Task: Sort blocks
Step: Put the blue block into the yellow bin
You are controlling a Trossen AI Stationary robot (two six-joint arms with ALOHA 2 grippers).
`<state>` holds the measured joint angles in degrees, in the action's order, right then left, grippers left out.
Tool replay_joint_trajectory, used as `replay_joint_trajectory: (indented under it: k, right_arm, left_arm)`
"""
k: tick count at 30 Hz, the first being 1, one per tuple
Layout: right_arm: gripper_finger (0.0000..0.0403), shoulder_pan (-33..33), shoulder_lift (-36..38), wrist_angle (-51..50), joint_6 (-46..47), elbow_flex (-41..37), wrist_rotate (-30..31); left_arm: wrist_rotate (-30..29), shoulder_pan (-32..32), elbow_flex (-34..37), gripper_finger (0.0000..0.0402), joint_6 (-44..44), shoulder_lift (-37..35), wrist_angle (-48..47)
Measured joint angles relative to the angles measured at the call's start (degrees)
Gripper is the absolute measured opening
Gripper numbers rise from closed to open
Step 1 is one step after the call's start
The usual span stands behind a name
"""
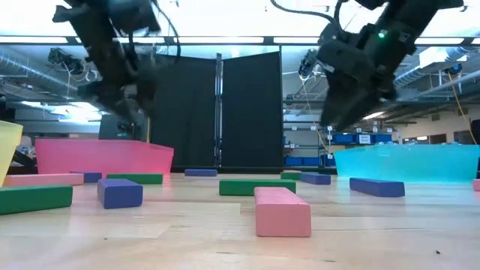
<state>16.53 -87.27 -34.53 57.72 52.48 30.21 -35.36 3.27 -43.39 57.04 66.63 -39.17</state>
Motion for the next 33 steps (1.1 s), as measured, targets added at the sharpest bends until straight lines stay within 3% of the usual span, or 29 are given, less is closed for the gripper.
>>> replay_joint_trajectory:
  k: [4,13,33]
  right_arm:
    - [0.0281,0.61,-2.20,-0.38,6.45,-0.01,0.47]
    - [0.0281,-3.31,-10.41,4.07,11.76,-0.01,4.97]
    - [0.0273,-8.67,-20.09,12.43,9.40,0.12,5.90]
  left_arm:
    - [-2.47,-3.40,0.01,0.0272,-2.94,-4.06,4.95]
    - [-5.50,-9.66,0.01,0.0270,-9.23,-8.26,13.52]
    - [-8.27,-12.02,0.01,0.0271,-10.34,-8.18,14.10]
